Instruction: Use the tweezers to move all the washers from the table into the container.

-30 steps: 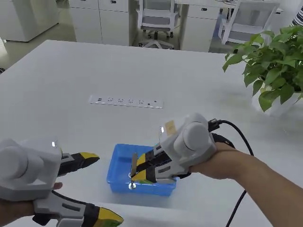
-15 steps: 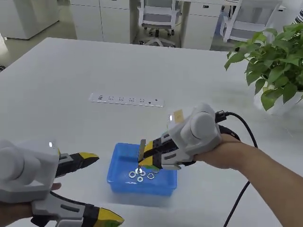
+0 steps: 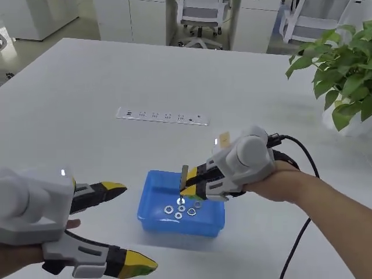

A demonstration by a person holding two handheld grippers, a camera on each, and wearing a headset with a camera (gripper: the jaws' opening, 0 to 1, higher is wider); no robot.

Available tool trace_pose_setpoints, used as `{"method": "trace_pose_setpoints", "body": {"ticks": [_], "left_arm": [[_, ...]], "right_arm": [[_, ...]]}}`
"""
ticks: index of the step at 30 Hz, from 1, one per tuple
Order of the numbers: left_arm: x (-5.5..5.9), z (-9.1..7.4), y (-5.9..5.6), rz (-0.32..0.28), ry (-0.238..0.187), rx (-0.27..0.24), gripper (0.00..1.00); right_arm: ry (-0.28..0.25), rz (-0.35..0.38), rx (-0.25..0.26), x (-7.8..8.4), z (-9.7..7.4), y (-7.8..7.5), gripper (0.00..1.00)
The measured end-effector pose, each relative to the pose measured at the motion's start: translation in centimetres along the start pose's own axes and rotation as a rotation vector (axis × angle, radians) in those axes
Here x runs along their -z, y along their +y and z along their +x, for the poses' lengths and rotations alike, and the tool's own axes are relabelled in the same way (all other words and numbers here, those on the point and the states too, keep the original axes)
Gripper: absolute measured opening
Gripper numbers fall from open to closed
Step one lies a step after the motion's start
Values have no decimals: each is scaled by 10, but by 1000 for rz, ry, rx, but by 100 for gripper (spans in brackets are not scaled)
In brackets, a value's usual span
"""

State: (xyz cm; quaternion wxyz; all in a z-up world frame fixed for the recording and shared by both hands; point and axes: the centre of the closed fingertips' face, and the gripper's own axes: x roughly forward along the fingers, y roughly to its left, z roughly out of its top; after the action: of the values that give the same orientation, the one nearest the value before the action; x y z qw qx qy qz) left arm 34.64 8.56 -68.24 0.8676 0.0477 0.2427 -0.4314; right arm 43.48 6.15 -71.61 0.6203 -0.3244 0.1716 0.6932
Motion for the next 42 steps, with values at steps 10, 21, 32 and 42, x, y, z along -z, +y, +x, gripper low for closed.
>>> {"method": "trace_pose_setpoints", "body": {"ticks": [10, 21, 32, 42], "left_arm": [[-2, 1, 9, 3, -8, -28, 99], [-3, 7, 14, -4, -6, -31, 98], [-6, 17, 19, -2, -2, -28, 94], [-15, 32, 30, 34, 6, -21, 86]], "right_arm": [[16, 4, 27, 15, 8, -14, 9], [31, 24, 33, 32, 16, -22, 9], [35, 28, 25, 42, 22, -21, 9], [7, 53, 24, 42, 23, -21, 9]]}}
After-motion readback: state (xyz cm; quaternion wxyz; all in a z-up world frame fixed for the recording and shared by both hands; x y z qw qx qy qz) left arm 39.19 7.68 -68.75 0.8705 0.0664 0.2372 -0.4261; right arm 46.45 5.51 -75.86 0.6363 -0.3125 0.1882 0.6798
